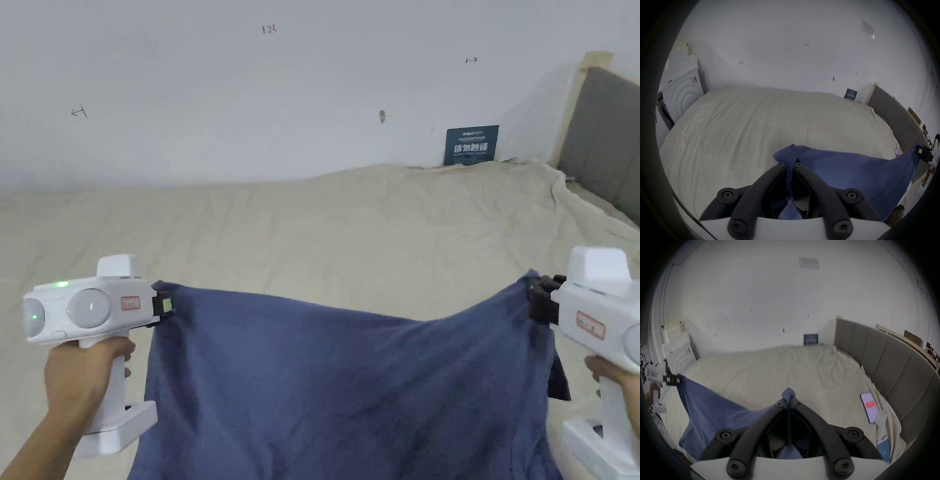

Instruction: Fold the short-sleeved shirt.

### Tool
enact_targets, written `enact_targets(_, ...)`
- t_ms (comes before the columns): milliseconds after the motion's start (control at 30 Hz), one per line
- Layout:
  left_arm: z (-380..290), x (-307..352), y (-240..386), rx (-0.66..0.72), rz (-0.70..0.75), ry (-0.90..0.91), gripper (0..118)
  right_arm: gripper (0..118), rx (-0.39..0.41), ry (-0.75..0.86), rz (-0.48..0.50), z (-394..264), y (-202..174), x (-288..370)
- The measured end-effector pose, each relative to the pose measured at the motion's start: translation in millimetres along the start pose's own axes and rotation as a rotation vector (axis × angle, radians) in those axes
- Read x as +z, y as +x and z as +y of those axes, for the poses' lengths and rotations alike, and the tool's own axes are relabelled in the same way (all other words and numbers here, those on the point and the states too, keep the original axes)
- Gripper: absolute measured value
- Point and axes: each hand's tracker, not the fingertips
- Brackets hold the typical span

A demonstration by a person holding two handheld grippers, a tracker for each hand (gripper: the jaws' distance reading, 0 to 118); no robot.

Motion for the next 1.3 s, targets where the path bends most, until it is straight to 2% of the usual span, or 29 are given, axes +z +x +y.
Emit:
enact_targets(267, 74.0, 65.7, -24.4, 0.079, 0.024, 0.196, 0, 0, -0.002, 0.202, 0.052, 95.5, -11.1, 13.3)
enact_targets(500, 146.1, 113.3, -19.9, 0.055, 0.046, 0.371, 0, 0, 0.027, 0.322, 0.057, 175.5, -29.4, 12.8)
enact_targets(633, 177.9, 128.2, -22.0, 0.067, 0.053, 0.430, 0, 0, 0.067, 0.380, 0.032, 213.3, -35.1, 10.2)
enact_targets(900, 220.0, 137.1, -19.6, 0.054, 0.058, 0.512, 0, 0, 0.087, 0.473, 0.031, 275.8, -43.3, 6.2)
enact_targets(1067, 230.2, 133.0, -20.2, 0.055, 0.048, 0.539, 0, 0, 0.103, 0.511, 0.024, 289.8, -44.9, 6.1)
enact_targets(1100, 227.4, 127.4, -20.3, 0.053, 0.049, 0.539, 0, 0, 0.107, 0.510, 0.052, 286.4, -44.8, 3.7)
enact_targets(1300, 189.9, 75.3, -22.7, 0.040, 0.049, 0.457, 0, 0, 0.084, 0.413, 0.045, 234.1, -37.7, -31.8)
